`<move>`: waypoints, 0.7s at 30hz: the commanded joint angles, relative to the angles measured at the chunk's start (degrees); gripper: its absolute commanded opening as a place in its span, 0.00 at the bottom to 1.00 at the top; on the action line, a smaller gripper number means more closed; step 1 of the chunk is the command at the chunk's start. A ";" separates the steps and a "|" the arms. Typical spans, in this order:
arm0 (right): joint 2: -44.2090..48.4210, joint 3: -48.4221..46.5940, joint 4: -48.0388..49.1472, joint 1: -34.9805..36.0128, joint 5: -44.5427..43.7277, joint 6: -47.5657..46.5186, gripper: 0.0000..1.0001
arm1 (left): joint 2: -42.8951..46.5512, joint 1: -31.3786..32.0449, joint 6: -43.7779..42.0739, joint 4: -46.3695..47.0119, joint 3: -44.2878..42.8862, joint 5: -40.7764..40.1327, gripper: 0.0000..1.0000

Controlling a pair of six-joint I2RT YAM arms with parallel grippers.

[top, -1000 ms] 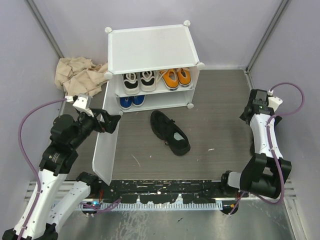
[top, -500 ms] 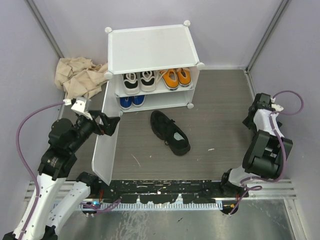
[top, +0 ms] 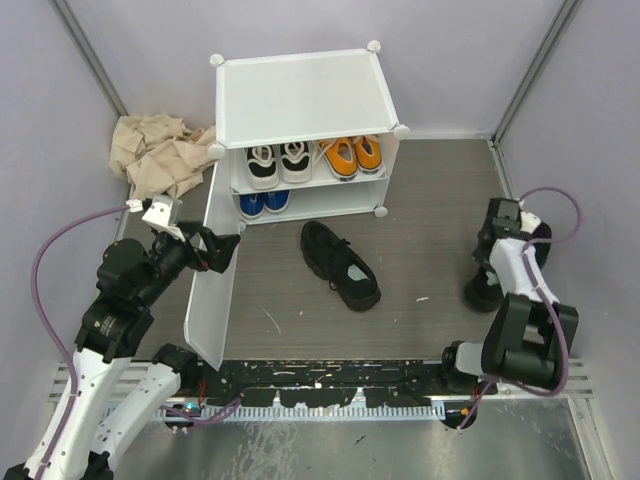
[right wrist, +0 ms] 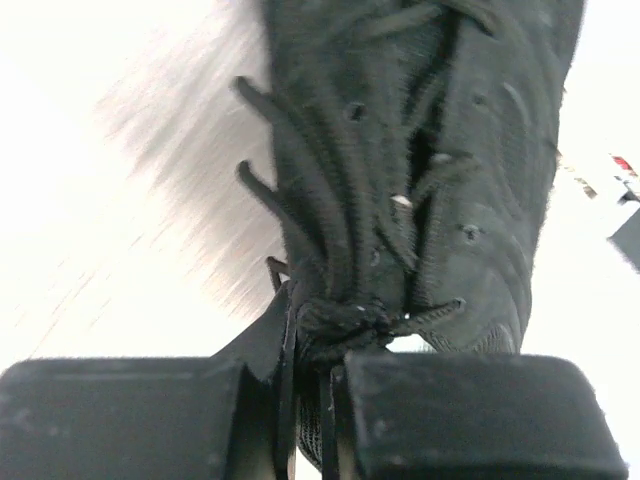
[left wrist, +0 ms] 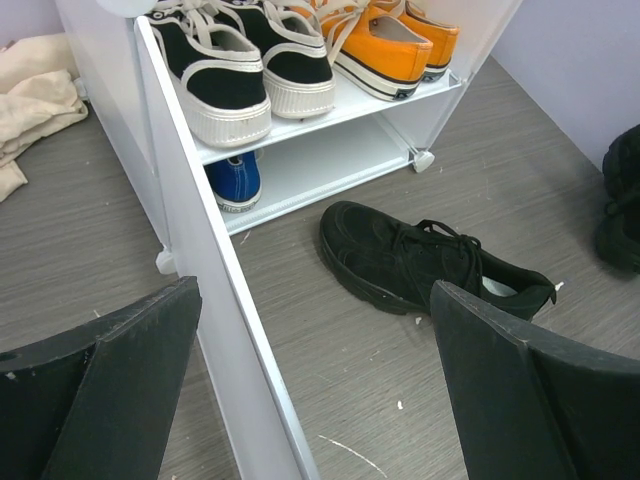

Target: Place and organize the shoes in the shoe cabinet

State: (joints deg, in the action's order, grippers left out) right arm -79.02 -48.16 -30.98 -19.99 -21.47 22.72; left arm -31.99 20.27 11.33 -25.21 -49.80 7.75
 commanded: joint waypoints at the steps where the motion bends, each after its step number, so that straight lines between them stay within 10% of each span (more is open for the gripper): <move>1: 12.49 -0.33 1.42 15.88 1.05 4.02 0.01 | -0.74 0.31 -1.81 -8.79 1.92 -1.69 0.98; 11: 12.72 7.11 8.35 40.06 1.88 13.03 0.03 | -2.74 0.34 -2.41 -9.41 1.57 -3.76 0.98; 21: 13.79 7.63 8.31 44.10 4.29 10.63 0.65 | -4.67 0.29 -3.04 -10.03 1.38 -5.57 0.98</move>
State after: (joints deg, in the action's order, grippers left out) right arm -70.06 -39.31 -24.56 22.17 -17.30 34.17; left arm -33.87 20.64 11.09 -25.54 -50.61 5.52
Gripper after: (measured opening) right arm 0.528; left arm 0.980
